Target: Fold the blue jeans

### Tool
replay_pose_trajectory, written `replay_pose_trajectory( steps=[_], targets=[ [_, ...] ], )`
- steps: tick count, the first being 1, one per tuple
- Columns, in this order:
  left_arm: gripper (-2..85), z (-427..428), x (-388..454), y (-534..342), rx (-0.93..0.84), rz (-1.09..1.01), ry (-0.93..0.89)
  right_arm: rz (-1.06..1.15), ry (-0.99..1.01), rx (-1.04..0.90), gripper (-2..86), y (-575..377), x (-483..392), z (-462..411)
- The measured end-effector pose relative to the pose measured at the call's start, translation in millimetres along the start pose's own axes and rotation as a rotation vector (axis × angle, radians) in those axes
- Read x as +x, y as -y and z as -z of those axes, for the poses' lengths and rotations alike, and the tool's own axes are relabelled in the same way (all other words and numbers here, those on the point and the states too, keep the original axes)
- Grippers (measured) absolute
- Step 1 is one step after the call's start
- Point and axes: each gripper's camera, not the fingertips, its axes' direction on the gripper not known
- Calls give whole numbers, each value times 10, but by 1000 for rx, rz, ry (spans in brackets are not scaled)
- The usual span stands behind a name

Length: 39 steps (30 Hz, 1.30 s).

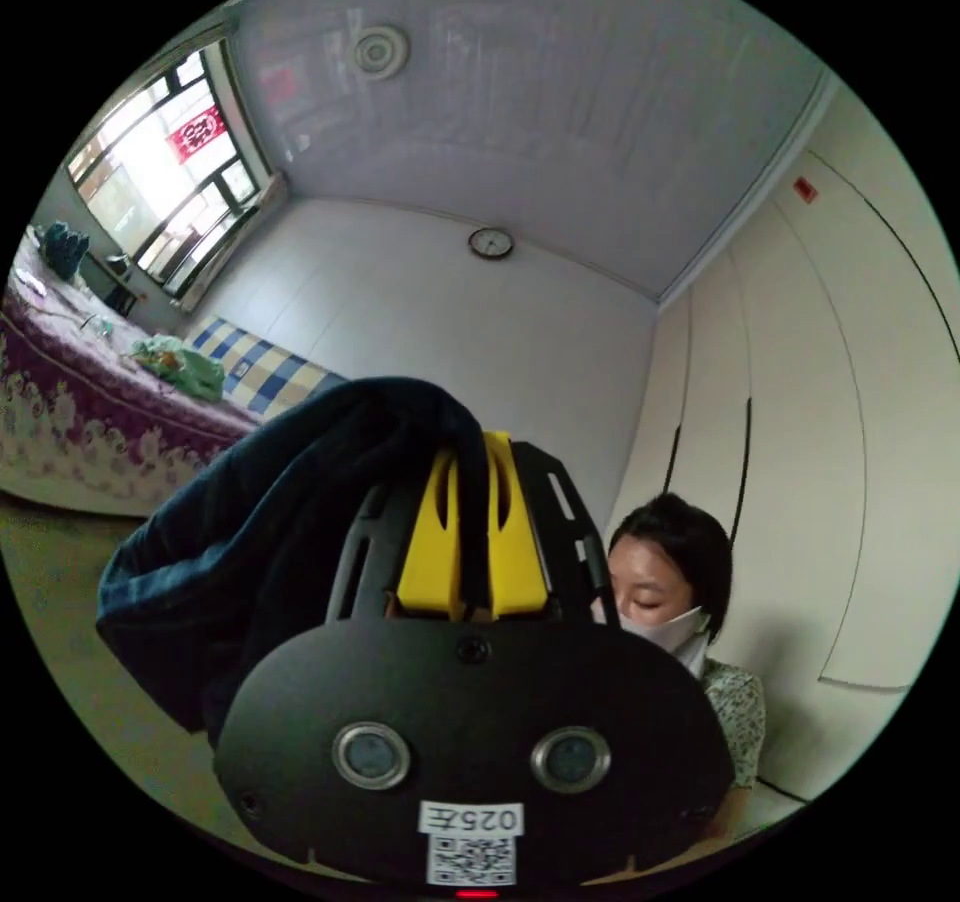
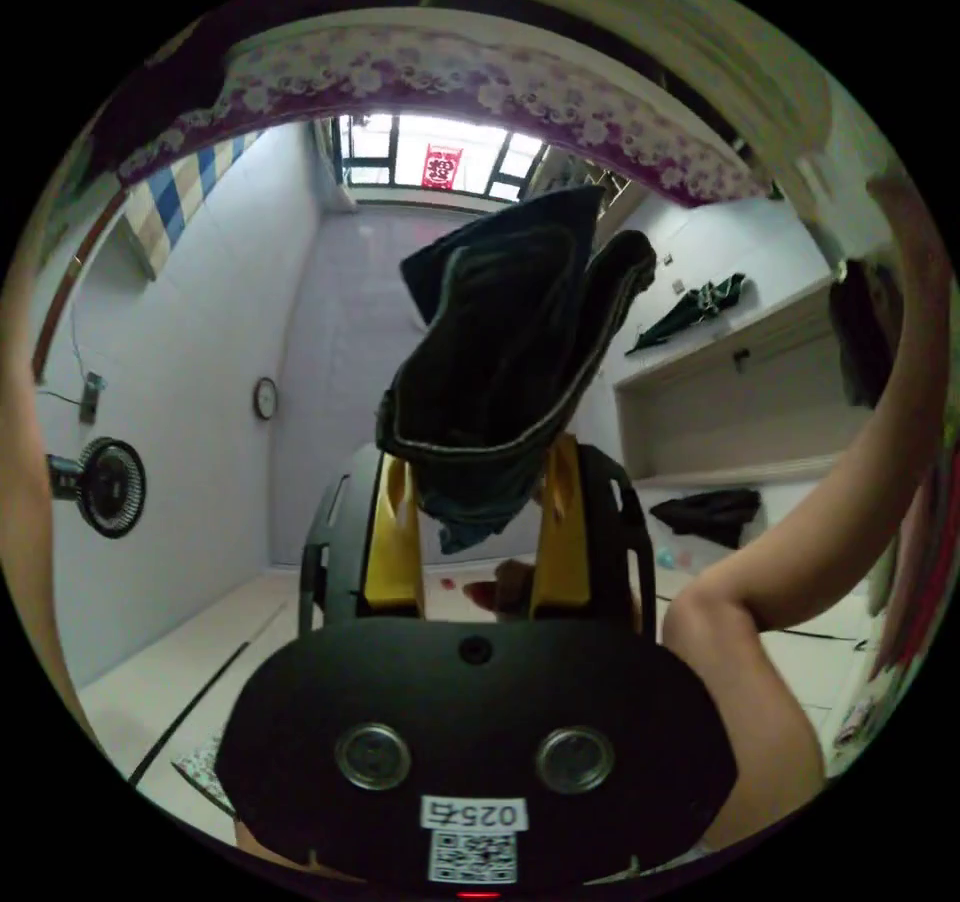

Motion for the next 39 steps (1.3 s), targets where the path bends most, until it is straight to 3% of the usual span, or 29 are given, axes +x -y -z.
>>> replay_pose_trajectory(
  steps=[4,6,10,14,19,22,24,27,28,31,33,35,36,38,39],
  targets=[
    [-10,48,7,4,-143,39,192,-7,-137,39,112,388,-289,199],
    [-10,172,-51,-117,-122,73,249,19,-202,51,98,458,-424,223],
    [-11,717,-547,-525,-9,200,249,169,-296,-16,82,560,-942,-2],
    [-10,1302,-1316,-1346,150,402,278,307,-516,-33,75,768,-1405,-374],
    [-9,1892,-1963,-2203,433,579,260,286,-771,-112,73,1339,-1020,-1093],
    [-6,2243,-1827,-1974,530,505,305,298,-802,-273,74,1569,-419,-1792],
    [0,2324,-1455,-1564,533,348,332,314,-746,-377,76,1596,-73,-2203],
    [22,2129,-626,-807,442,62,424,353,-602,-486,78,1540,343,-2684],
    [34,1936,-341,-593,386,-7,530,367,-559,-497,78,1520,434,-2780],
    [81,1398,-151,-428,117,10,841,422,-577,-480,79,1567,440,-2765],
    [110,1186,-458,-684,-45,197,982,460,-733,-482,81,1602,389,-2613],
    [125,1129,-1032,-1438,-161,469,1005,502,-1114,-473,83,1600,396,-2288],
    [125,1163,-1181,-1678,-150,546,980,508,-1223,-464,83,1599,420,-2193],
    [118,1375,-1740,-2682,7,841,770,426,-1665,-421,86,1655,693,-1691],
    [115,1418,-1844,-2898,51,905,735,391,-1757,-413,86,1678,786,-1554]
  ],
)
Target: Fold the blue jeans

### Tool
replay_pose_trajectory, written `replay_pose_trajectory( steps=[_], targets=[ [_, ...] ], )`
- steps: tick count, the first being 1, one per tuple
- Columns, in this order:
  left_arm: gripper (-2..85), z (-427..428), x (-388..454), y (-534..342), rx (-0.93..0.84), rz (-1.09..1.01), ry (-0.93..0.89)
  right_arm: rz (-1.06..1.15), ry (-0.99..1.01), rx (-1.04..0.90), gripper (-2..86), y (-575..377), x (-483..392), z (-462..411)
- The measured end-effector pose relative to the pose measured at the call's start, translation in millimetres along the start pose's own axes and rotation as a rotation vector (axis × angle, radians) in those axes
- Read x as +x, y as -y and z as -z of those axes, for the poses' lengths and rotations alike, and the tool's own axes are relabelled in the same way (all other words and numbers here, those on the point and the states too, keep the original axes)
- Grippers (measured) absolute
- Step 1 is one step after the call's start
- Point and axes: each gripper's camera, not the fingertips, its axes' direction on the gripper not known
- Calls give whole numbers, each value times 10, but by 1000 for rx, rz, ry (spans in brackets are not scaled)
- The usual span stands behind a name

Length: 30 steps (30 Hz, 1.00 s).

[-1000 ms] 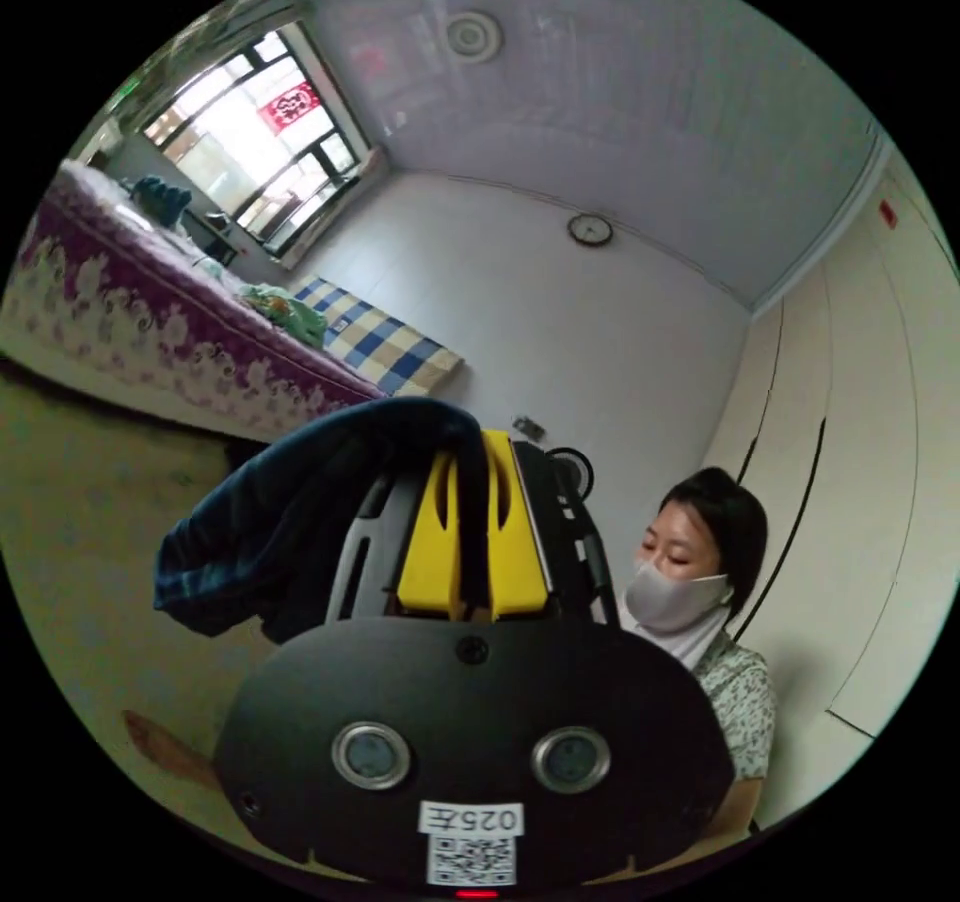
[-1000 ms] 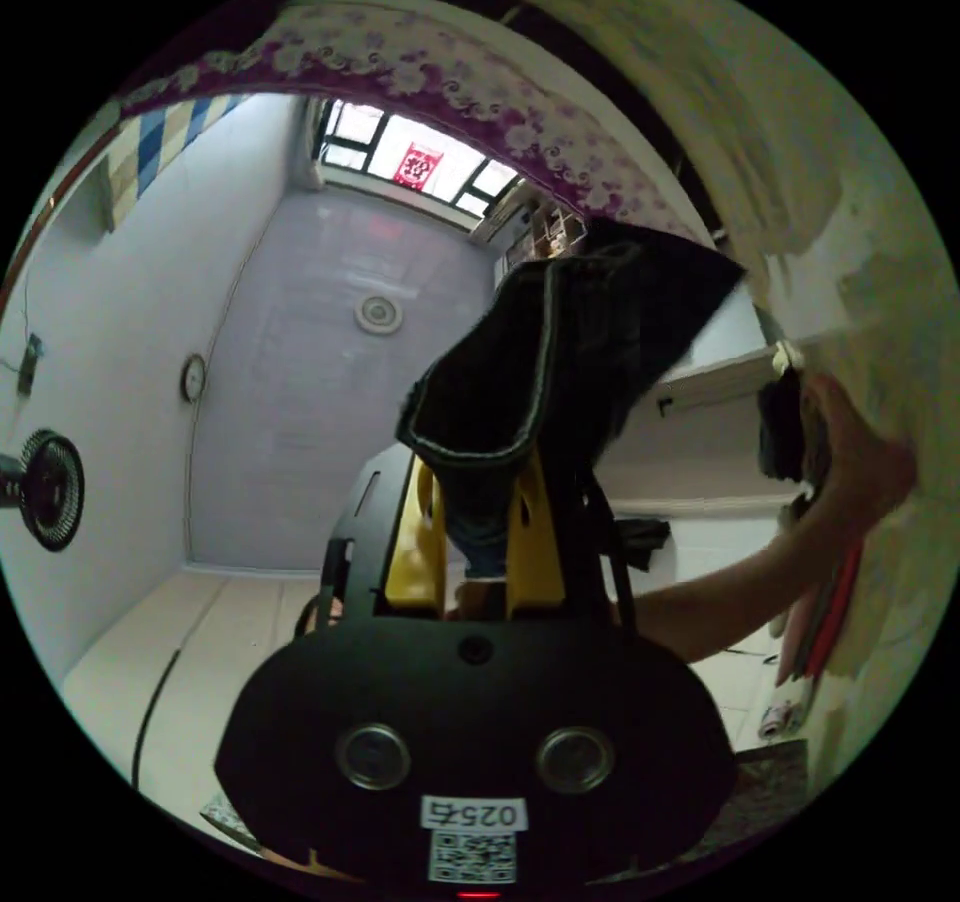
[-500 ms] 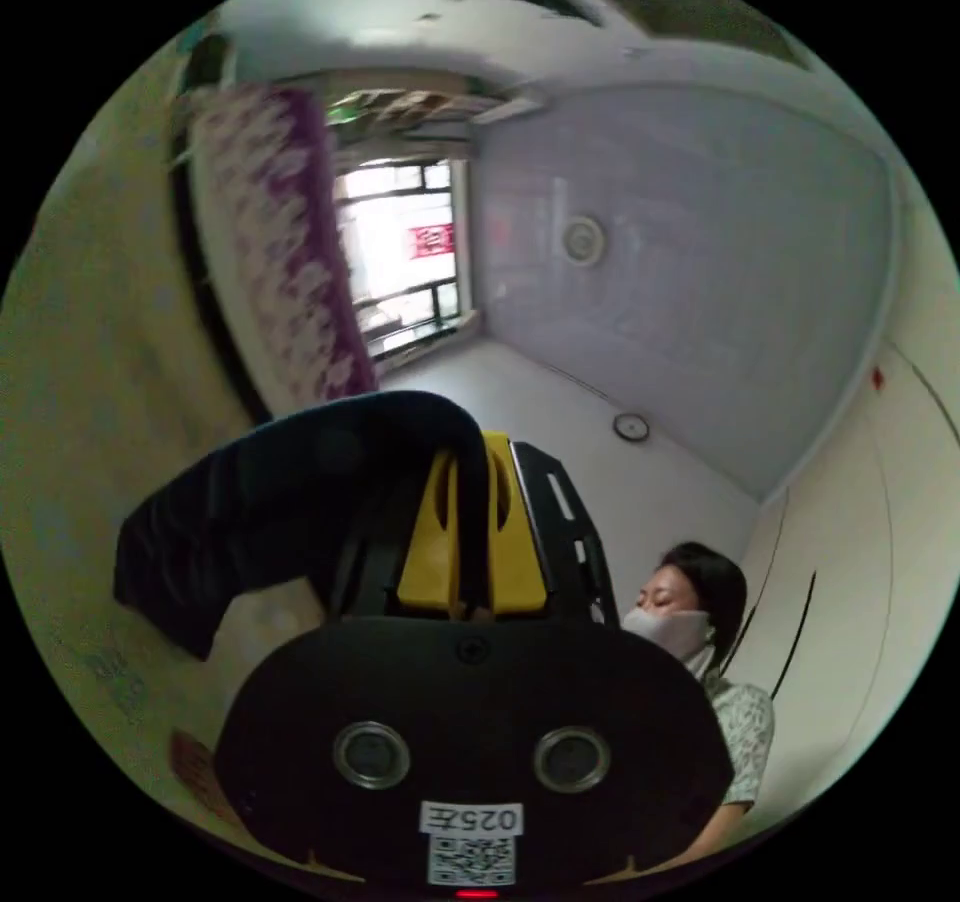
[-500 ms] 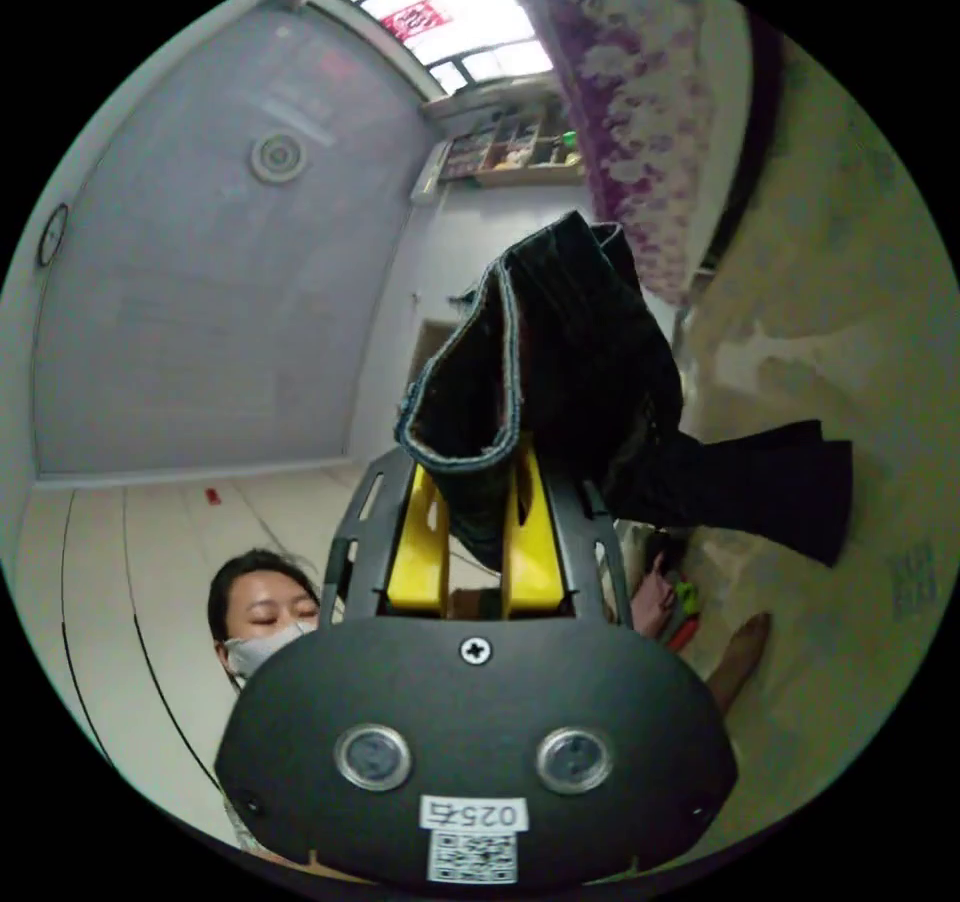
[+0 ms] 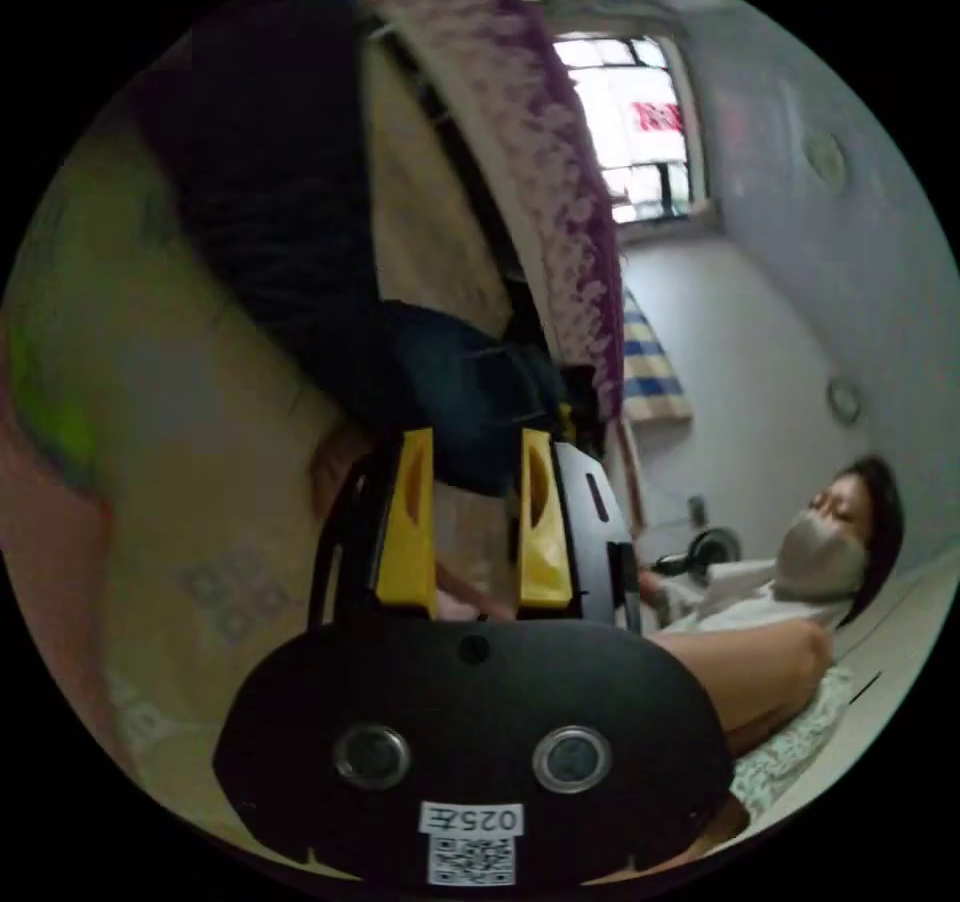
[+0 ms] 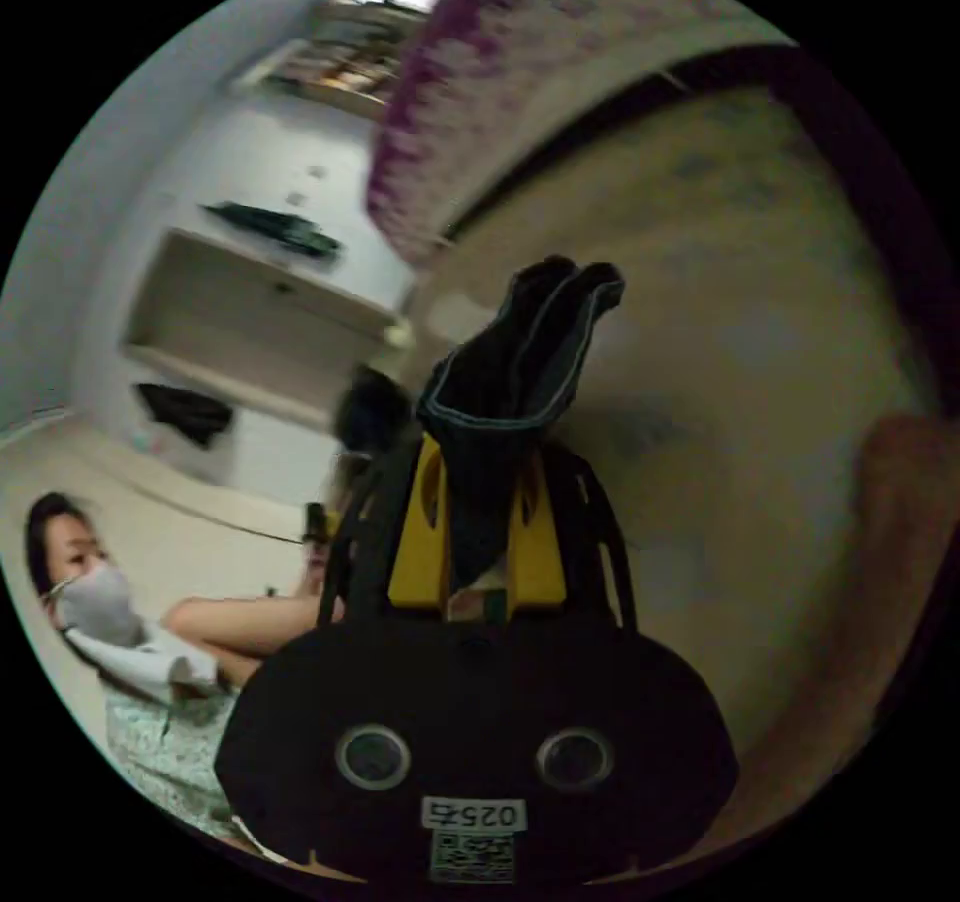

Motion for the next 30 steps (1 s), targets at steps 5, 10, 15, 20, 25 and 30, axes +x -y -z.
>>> replay_pose_trajectory(
  steps=[5,10,15,20,25,30],
  targets=[
    [139,-295,-268,-64,187,81,140,-163,-137,-25,85,-238,445,-371],
    [150,-545,489,644,215,-37,391,-133,-199,-46,88,-212,127,-665],
    [171,-1229,914,1903,167,-29,752,-125,-264,-21,90,-272,-178,-899],
    [114,-2367,552,2670,-240,102,1355,-126,-335,3,89,-358,-497,-1102],
    [9,-2264,605,2451,-190,39,1335,0,-429,14,78,-368,-1000,-1215],
    [-11,-558,577,1514,482,159,551,143,-299,185,69,-410,-1666,-941]
  ],
)
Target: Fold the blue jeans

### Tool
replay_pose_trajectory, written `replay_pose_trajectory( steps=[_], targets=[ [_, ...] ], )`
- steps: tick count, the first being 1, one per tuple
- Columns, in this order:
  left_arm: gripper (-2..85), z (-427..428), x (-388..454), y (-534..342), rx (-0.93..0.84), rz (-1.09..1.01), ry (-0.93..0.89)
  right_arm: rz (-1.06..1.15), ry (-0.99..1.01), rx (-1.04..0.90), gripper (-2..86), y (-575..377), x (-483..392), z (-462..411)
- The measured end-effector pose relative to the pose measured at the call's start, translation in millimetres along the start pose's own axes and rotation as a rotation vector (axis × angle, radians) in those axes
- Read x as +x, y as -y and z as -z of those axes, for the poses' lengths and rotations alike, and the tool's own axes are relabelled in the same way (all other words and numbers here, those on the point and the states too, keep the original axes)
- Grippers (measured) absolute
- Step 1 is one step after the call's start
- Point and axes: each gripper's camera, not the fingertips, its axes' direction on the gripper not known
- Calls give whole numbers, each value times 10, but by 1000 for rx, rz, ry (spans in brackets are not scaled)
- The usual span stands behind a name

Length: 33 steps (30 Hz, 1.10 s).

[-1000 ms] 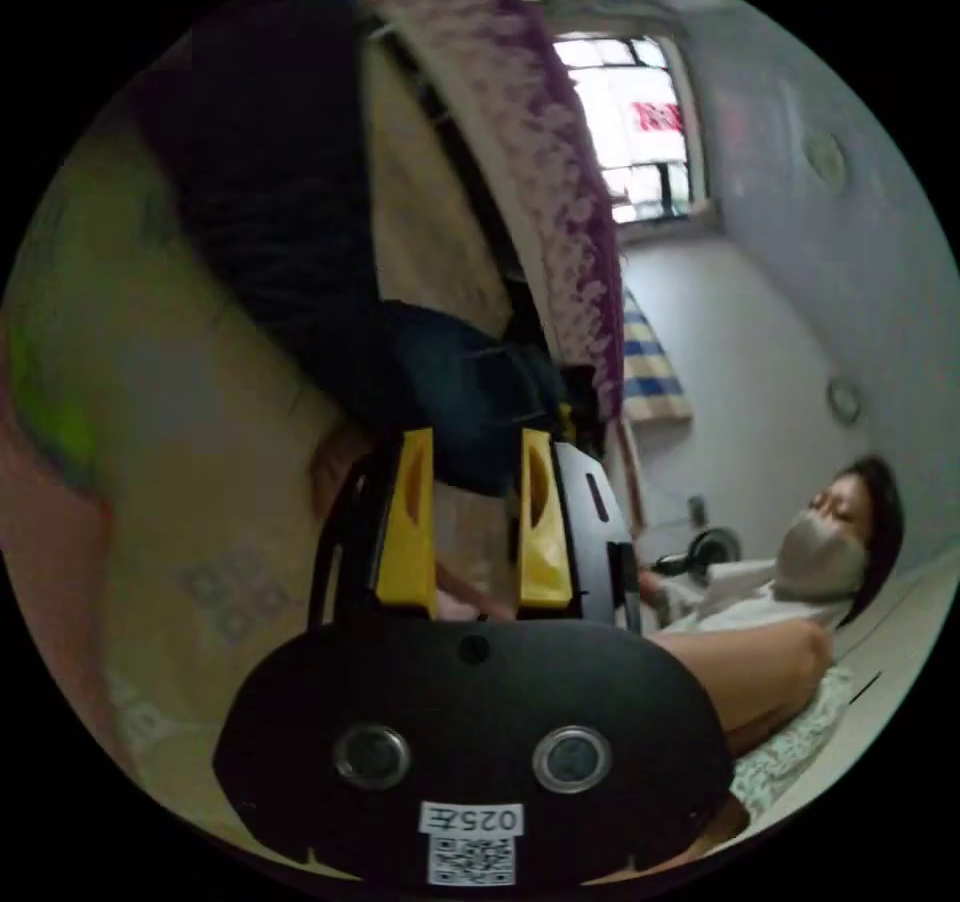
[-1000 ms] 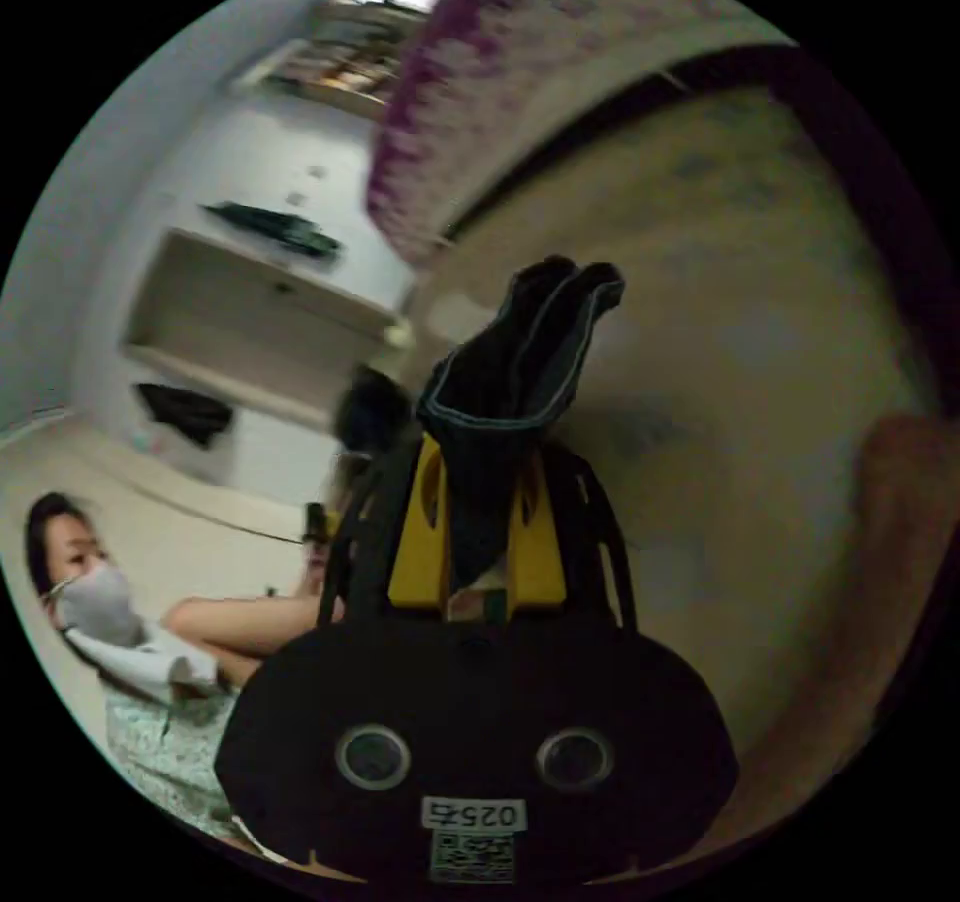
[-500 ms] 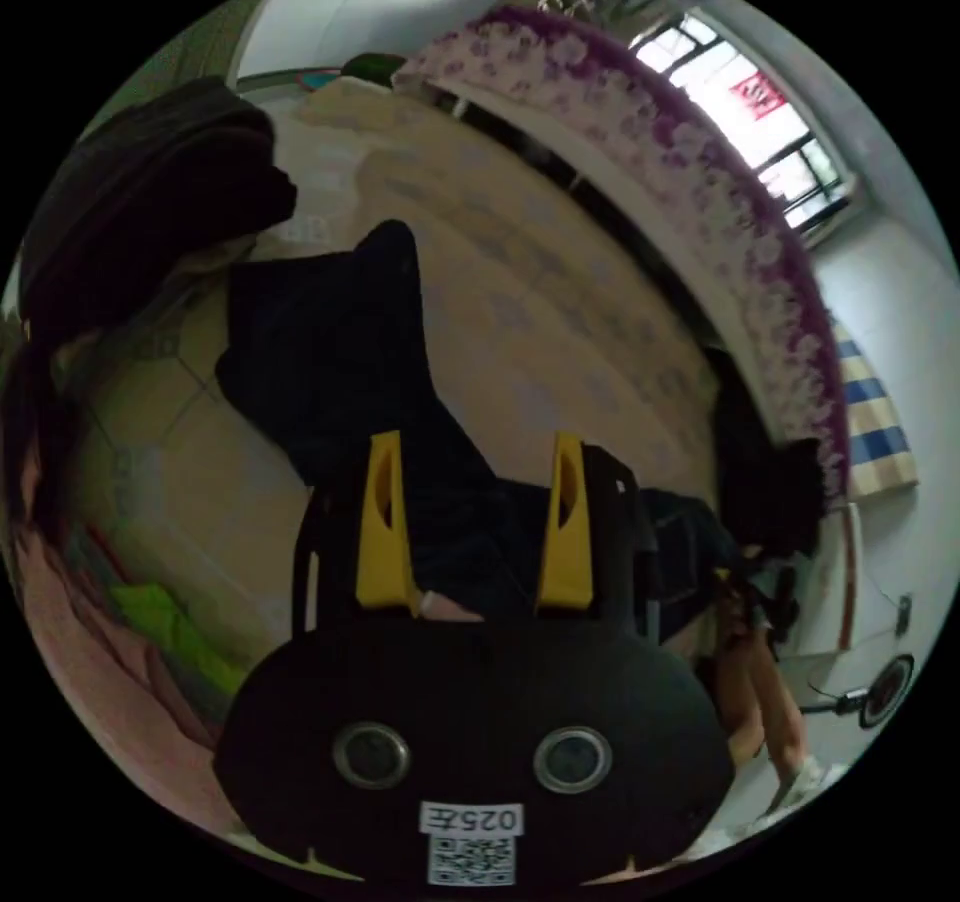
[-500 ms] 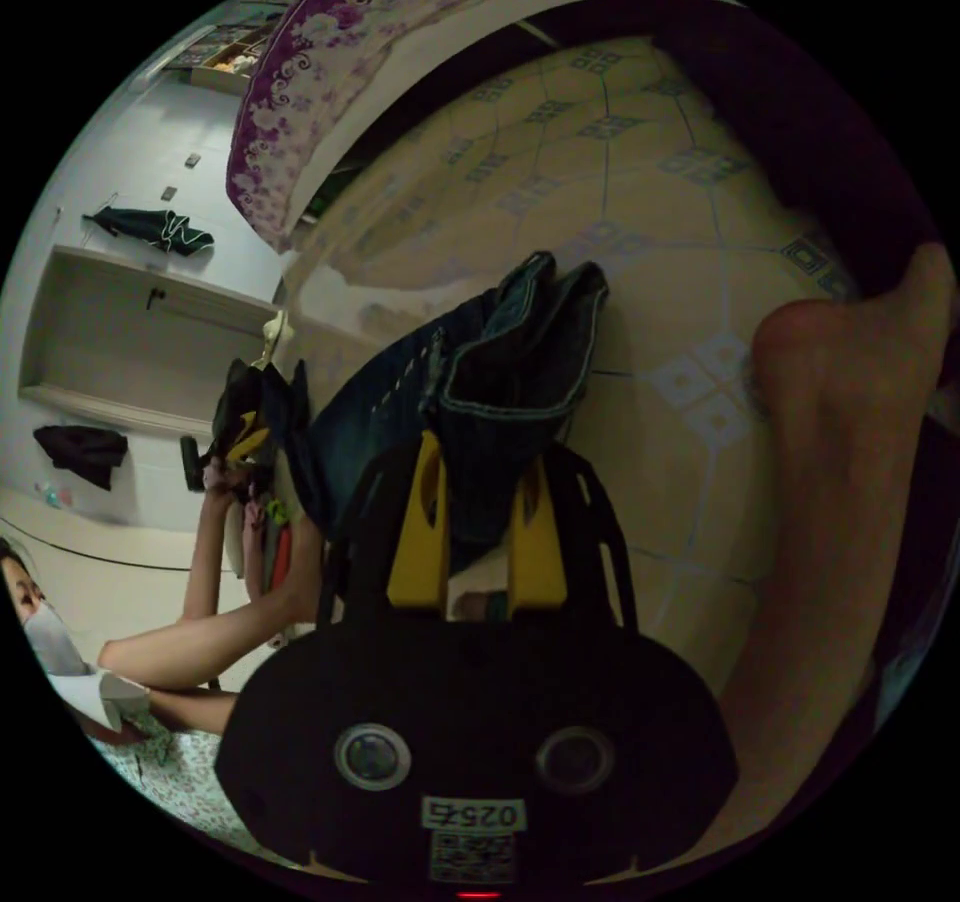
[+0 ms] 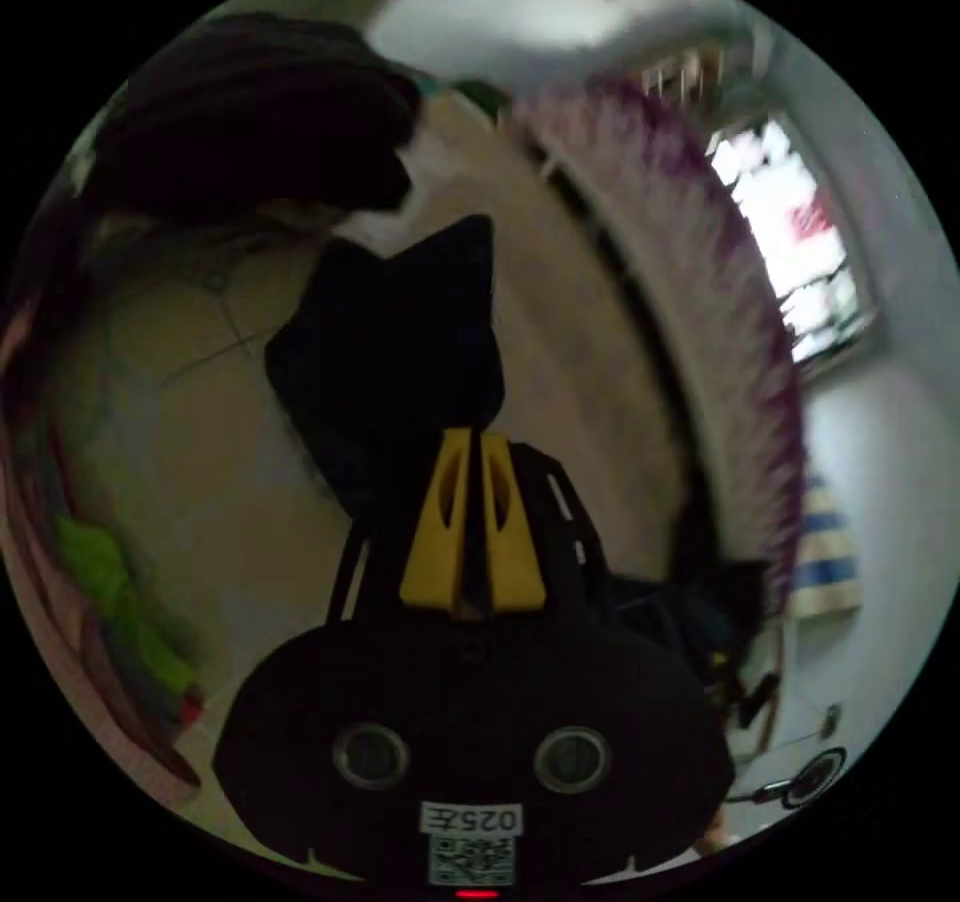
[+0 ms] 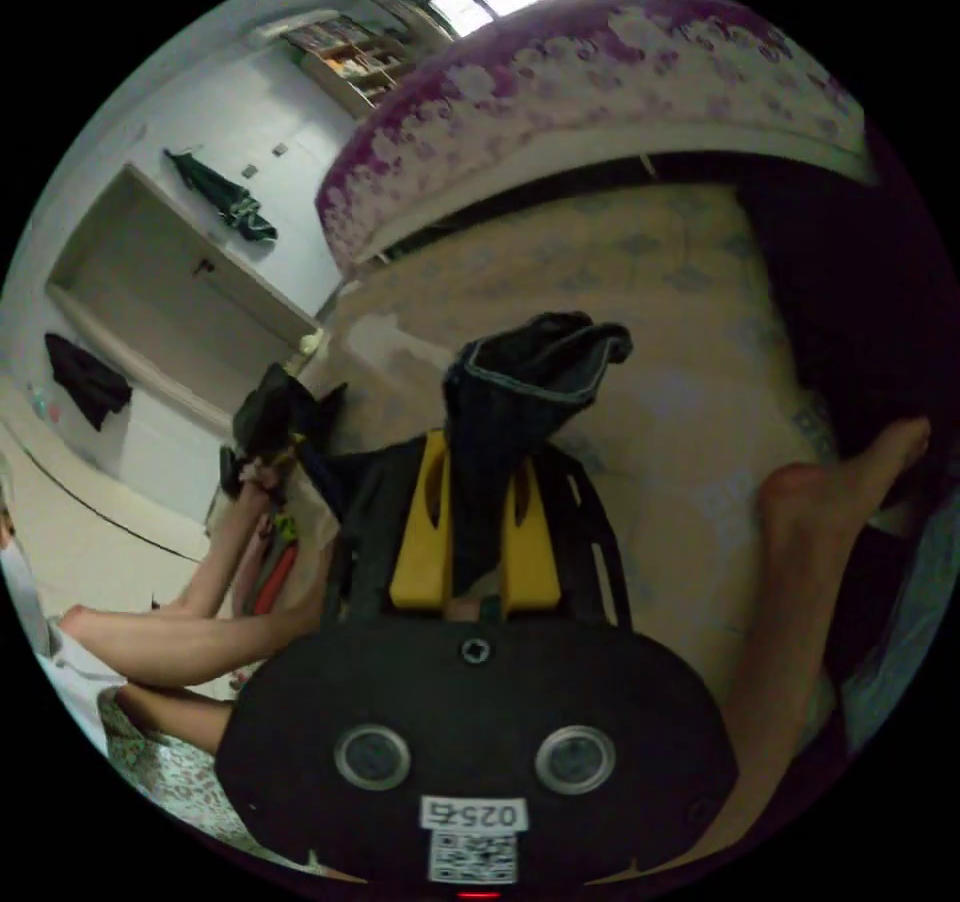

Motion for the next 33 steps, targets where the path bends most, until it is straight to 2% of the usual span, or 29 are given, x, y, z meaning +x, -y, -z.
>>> replay_pose_trajectory(
  steps=[1,4,6,7,10,12,14,17,20,22,24,26,27,29,31,33],
  targets=[
    [-13,441,-254,-197,97,27,-99,13,19,87,68,-38,-82,190],
    [-9,955,-827,-815,76,-6,-116,-58,19,226,68,-169,145,577],
    [-1,1037,-1240,-1174,16,14,-153,-153,15,186,72,-208,538,594],
    [20,1069,-1519,-1359,-14,55,-208,-198,-23,107,77,-230,805,517],
    [84,1230,-1954,-1650,74,94,-329,-271,-182,-71,86,-405,1250,207],
    [127,1298,-2041,-1711,135,112,-295,-282,-345,-105,94,-515,1309,105],
    [155,1272,-1960,-1734,164,45,-254,-276,-417,-14,106,-658,1180,168],
    [154,1011,-1897,-1631,25,-4,-124,-272,-481,183,110,-914,750,272],
    [129,962,-1986,-1538,28,4,14,-118,-414,223,73,-1158,193,153],
    [121,1041,-2006,-1430,63,10,-18,-35,-447,222,56,-1274,-92,31],
    [117,1170,-2066,-1240,129,54,-88,40,-440,163,30,-1328,-291,-110],
    [115,1315,-2431,-960,262,251,-297,150,-353,71,8,-1364,-494,-261],
    [114,1345,-2553,-908,298,311,-331,167,-327,54,5,-1372,-532,-286],
    [112,1350,-2959,-751,283,496,-414,222,-227,-15,-1,-1391,-640,-370],
    [116,1337,-3046,-757,194,492,-366,256,-167,-51,-3,-1403,-681,-421],
    [133,1315,-2967,-887,109,398,-187,275,-122,-81,-4,-1415,-694,-468]
  ],
)
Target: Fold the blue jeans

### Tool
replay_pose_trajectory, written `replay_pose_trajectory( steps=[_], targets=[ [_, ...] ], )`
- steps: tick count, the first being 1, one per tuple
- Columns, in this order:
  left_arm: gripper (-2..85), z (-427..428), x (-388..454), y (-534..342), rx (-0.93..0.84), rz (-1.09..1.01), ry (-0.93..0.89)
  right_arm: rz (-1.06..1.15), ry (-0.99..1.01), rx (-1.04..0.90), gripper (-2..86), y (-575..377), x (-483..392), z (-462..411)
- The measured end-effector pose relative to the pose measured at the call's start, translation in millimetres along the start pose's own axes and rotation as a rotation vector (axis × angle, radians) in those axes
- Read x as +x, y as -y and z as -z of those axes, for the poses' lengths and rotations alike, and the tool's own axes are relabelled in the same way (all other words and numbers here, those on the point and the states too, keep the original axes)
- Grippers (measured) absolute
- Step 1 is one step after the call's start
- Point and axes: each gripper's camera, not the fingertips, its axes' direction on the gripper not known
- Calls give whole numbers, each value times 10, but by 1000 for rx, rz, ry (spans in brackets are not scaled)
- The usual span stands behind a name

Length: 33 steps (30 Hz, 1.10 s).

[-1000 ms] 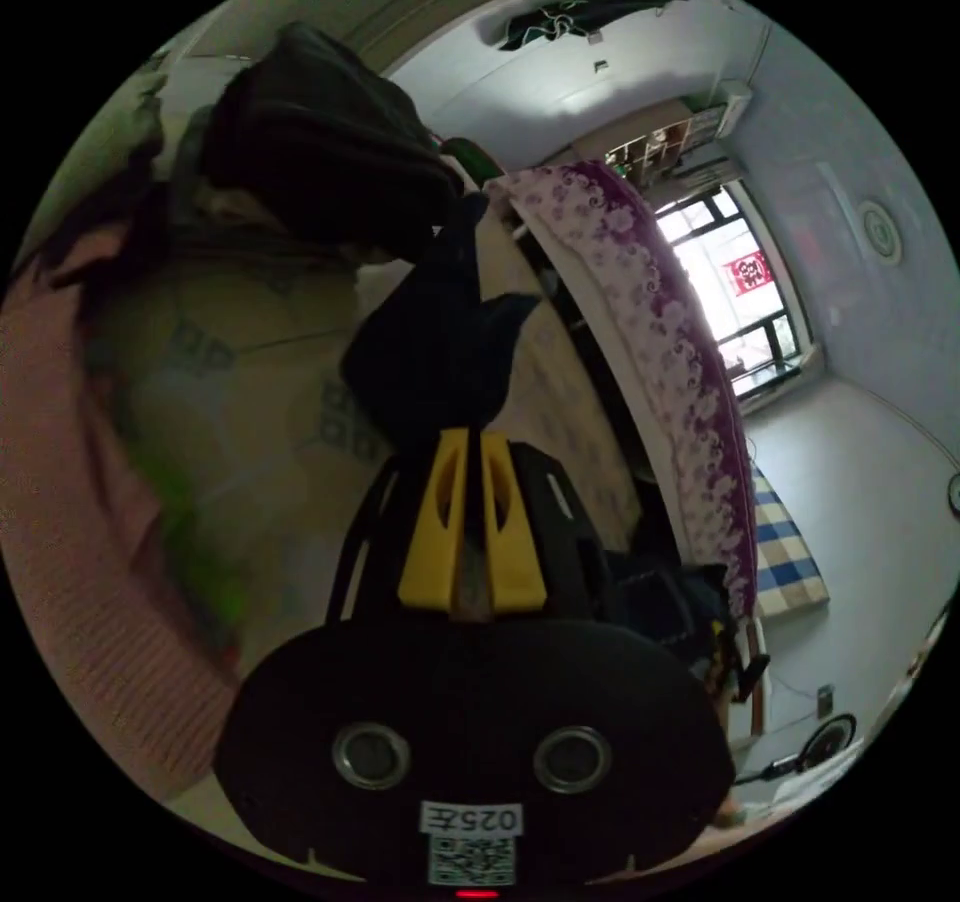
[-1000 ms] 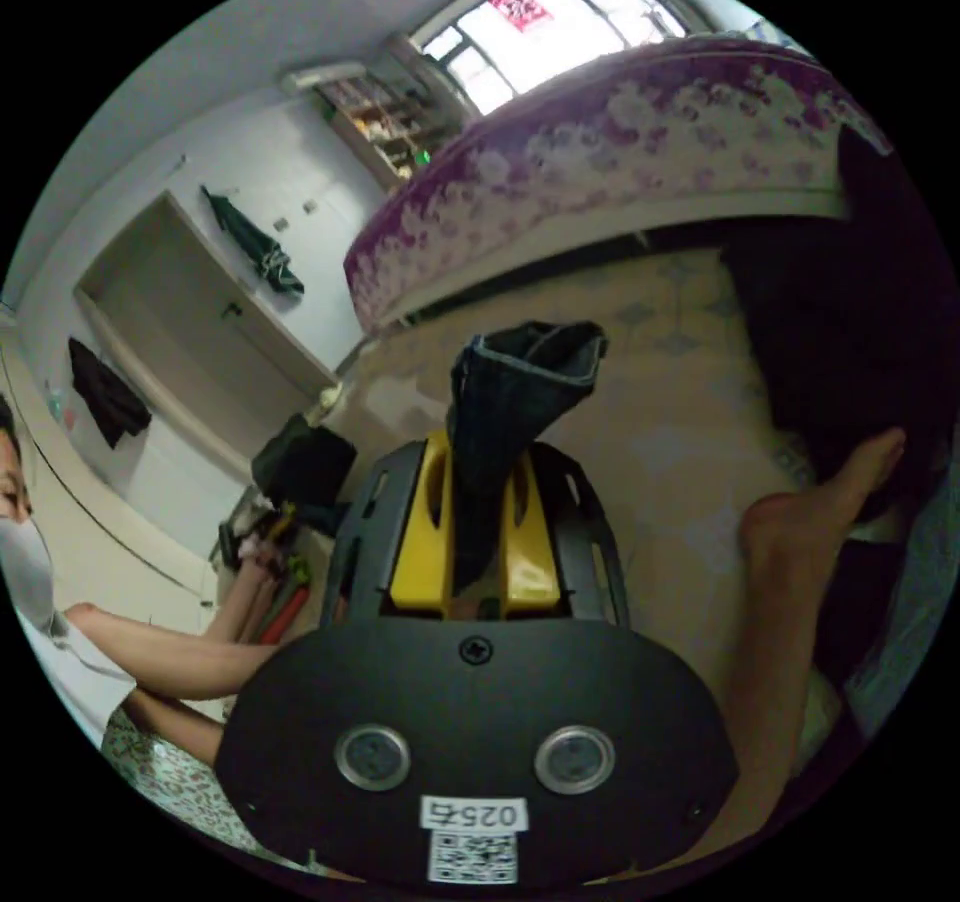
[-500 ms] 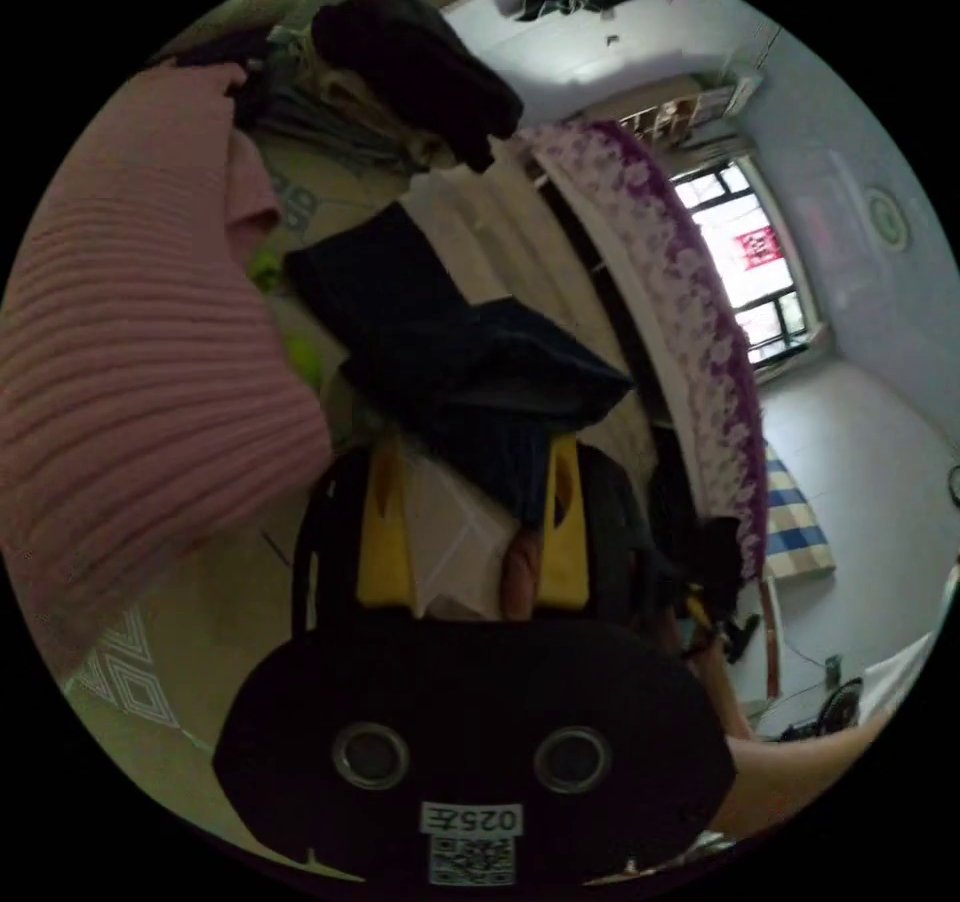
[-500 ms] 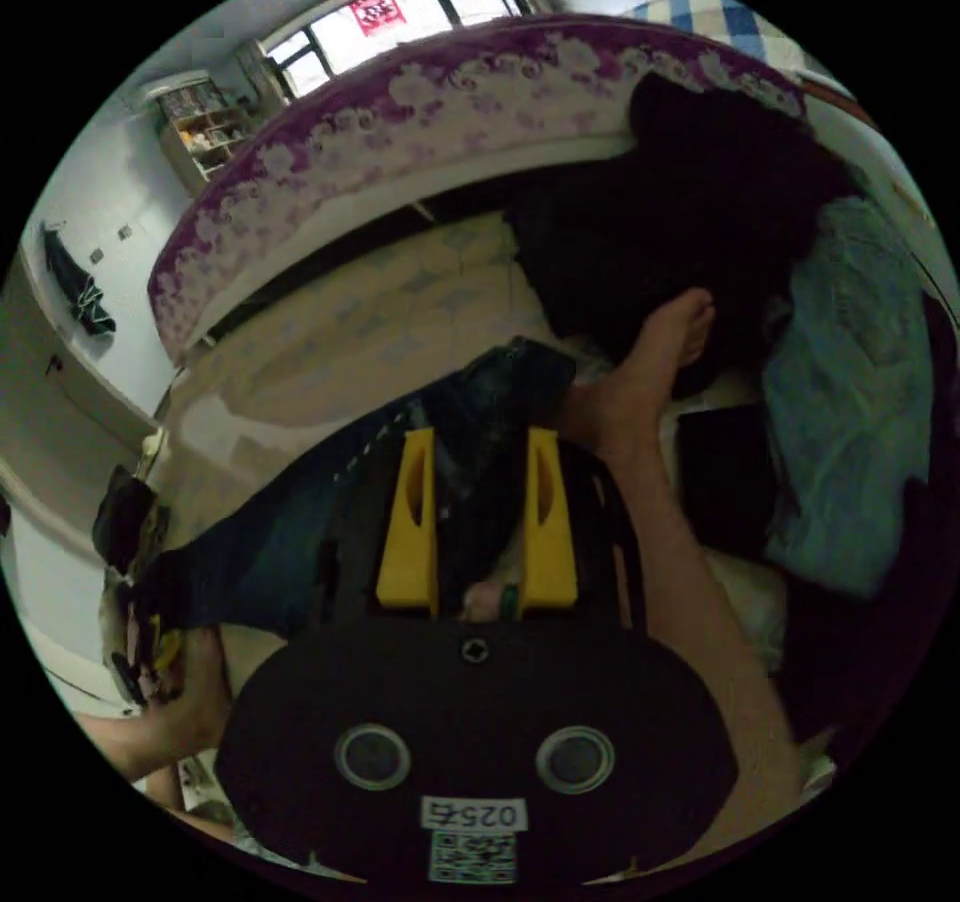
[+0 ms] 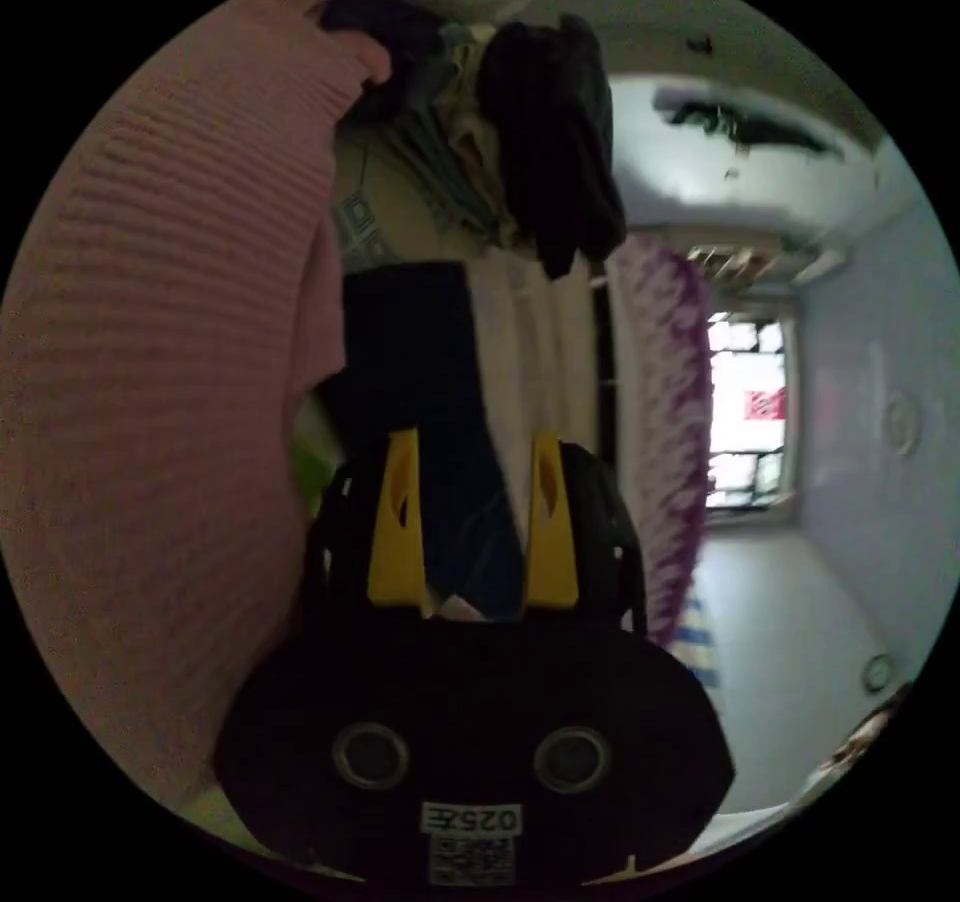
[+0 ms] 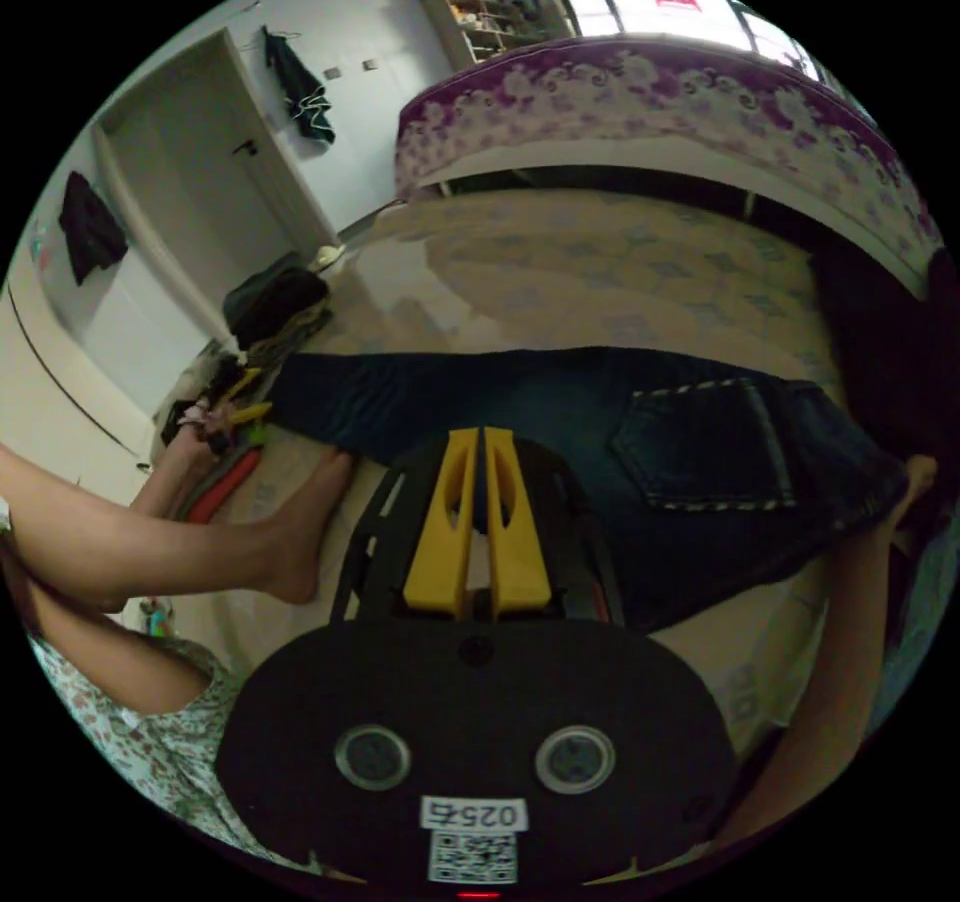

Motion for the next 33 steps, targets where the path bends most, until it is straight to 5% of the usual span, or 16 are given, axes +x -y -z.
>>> replay_pose_trajectory(
  steps=[3,11,16,21,24,27,29,33],
  targets=[
    [162,-50,-23,-376,20,-181,279,4,113,-40,-3,-35,33,-64],
    [131,-196,-765,-431,246,58,-28,-42,270,-51,20,-310,390,194],
    [12,-615,-984,32,139,153,1,-138,342,-31,45,-516,798,428],
    [-12,-640,-903,225,94,100,-206,-241,382,-22,67,-680,1322,716],
    [-13,-378,-331,403,173,-99,-155,-270,457,-24,100,-731,1646,957],
    [-13,-199,851,32,158,-602,-62,-280,496,-15,140,-755,1953,1159],
    [-13,-433,1659,-822,-3,-913,-105,-301,551,4,167,-656,2287,1243],
    [-11,-1303,2257,-2529,-264,-1170,-188,-443,757,89,176,-389,3001,1271]
  ],
)
